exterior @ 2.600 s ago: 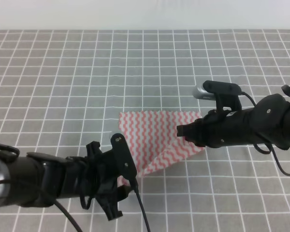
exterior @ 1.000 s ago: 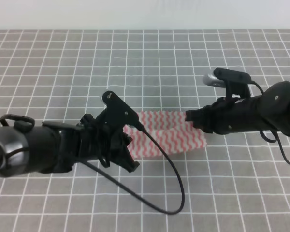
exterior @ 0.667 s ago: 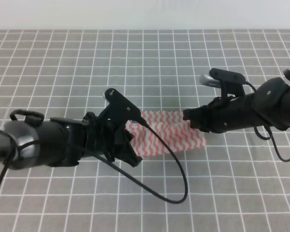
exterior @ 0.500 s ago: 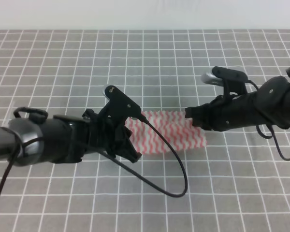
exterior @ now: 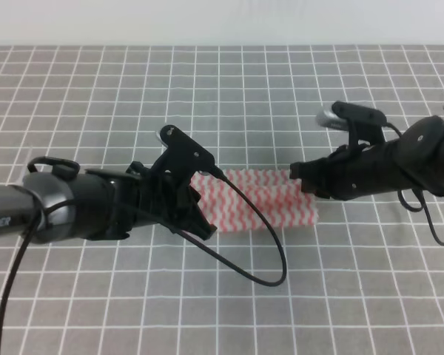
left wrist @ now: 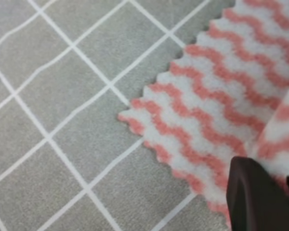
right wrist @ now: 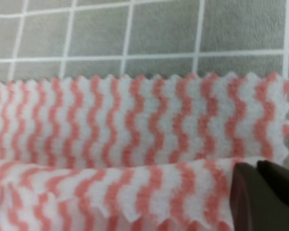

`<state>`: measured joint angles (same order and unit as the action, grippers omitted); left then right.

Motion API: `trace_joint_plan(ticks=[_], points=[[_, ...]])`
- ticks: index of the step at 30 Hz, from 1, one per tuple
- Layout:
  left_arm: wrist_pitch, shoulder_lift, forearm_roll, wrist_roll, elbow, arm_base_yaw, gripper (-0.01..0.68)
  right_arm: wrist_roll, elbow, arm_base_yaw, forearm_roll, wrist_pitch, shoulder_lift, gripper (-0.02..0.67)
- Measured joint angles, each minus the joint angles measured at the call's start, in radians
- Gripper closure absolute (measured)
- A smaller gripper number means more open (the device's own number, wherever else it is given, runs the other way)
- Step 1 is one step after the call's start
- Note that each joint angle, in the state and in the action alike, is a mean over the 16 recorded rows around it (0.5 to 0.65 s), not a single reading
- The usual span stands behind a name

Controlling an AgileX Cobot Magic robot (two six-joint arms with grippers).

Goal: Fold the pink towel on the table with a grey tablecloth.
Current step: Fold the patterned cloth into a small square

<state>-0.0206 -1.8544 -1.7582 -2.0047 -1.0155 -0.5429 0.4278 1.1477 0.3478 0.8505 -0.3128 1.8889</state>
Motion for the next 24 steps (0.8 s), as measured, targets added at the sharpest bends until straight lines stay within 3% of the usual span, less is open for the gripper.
trace_joint_plan(ticks=[24], points=[[-0.015, -0.025, 0.007, -0.025, -0.040, 0.013, 0.677, 0.000, 0.032, -0.002, 0.000, 0.013, 0.038, 0.664]])
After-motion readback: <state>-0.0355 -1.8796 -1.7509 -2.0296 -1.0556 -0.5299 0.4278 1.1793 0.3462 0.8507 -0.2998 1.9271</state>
